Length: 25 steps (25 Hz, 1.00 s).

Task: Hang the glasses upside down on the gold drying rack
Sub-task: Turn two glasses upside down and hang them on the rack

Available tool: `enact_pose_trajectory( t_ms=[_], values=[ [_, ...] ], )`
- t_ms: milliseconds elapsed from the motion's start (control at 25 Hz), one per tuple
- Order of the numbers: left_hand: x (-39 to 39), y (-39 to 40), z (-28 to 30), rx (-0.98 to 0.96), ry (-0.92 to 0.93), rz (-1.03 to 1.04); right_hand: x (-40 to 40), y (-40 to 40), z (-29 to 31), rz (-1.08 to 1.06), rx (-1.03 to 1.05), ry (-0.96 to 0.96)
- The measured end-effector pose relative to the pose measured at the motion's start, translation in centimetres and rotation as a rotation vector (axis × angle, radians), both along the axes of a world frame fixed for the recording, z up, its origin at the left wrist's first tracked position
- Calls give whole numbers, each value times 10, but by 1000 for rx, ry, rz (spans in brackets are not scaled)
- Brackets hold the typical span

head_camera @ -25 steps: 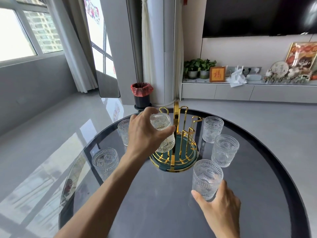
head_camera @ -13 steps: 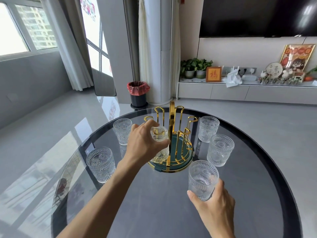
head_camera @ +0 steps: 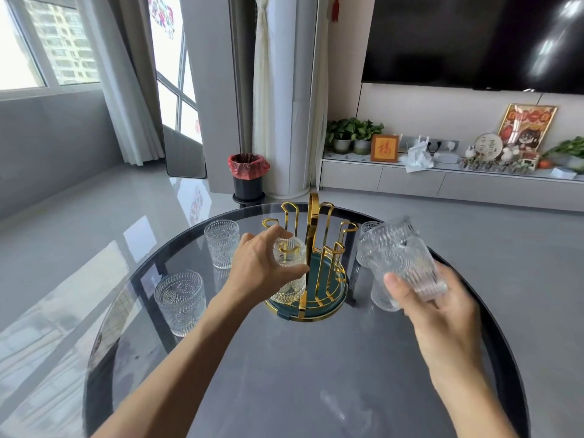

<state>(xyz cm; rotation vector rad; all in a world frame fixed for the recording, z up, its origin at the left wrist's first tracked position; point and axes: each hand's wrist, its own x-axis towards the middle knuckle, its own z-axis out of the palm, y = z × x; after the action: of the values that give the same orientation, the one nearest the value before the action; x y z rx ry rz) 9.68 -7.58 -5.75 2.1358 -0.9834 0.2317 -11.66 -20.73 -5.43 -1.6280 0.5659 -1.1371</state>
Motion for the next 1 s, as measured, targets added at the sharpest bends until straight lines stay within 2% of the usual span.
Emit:
enact_pose_trajectory(
  t_ms=[200, 280, 640, 920, 1000],
  values=[
    [-2, 0, -4, -42, 32, 2, 20, -19, 47, -213, -232, 161],
    [-3, -1, -4, -49, 36, 10, 30, -19, 54, -238, -293, 227],
    [-3, -3, -9, -65, 64, 22, 83, -10, 44, -234, -585, 404],
    [-4, -1, -17, -77, 6, 34, 95, -13, 1, -116, -653, 640],
    [-4, -2, -19, -72, -1, 38, 95, -12, -10, -95, -618, 658]
  ],
)
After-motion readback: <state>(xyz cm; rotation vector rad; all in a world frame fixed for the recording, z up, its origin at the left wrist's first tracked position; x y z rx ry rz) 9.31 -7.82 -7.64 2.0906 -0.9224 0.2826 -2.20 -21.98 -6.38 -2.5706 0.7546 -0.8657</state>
